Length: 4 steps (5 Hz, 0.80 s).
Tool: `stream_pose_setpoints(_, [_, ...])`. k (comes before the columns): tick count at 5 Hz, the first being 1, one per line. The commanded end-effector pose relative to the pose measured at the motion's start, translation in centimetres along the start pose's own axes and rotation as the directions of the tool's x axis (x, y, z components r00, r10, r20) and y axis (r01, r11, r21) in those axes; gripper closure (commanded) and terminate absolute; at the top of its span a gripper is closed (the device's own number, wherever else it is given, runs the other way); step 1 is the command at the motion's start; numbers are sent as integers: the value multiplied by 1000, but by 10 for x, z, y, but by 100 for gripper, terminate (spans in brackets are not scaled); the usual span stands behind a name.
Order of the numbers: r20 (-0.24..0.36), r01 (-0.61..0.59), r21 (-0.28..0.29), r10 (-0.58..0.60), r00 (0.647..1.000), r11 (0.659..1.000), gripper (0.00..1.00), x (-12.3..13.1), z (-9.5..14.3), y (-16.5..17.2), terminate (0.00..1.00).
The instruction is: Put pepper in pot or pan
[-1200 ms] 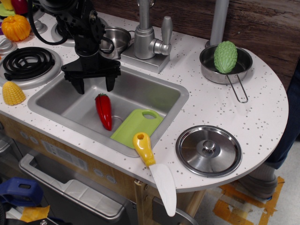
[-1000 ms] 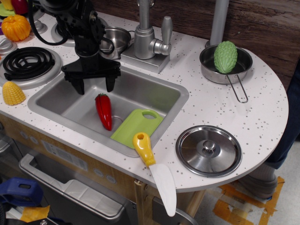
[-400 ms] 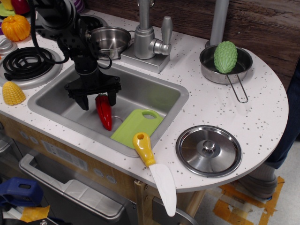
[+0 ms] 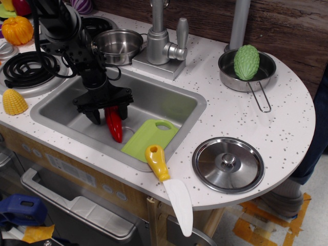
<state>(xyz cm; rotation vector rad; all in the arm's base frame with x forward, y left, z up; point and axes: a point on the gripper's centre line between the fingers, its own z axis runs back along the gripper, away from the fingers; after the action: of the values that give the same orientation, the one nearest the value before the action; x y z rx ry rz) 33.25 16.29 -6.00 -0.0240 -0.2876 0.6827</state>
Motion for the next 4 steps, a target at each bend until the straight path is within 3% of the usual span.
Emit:
stream_pose_setpoints(1, [66, -8, 11, 7, 998, 1000, 100, 11, 15, 2, 0])
stream_pose_setpoints(2, [83, 27, 18, -28, 996, 999, 100, 17, 29, -2, 0])
stream_pose_setpoints(3, [146, 94, 100, -108, 983, 991, 100, 38, 64, -6, 0])
stream_pose_setpoints(4, [185, 184, 214, -225, 957, 959, 100, 66, 106, -10, 0])
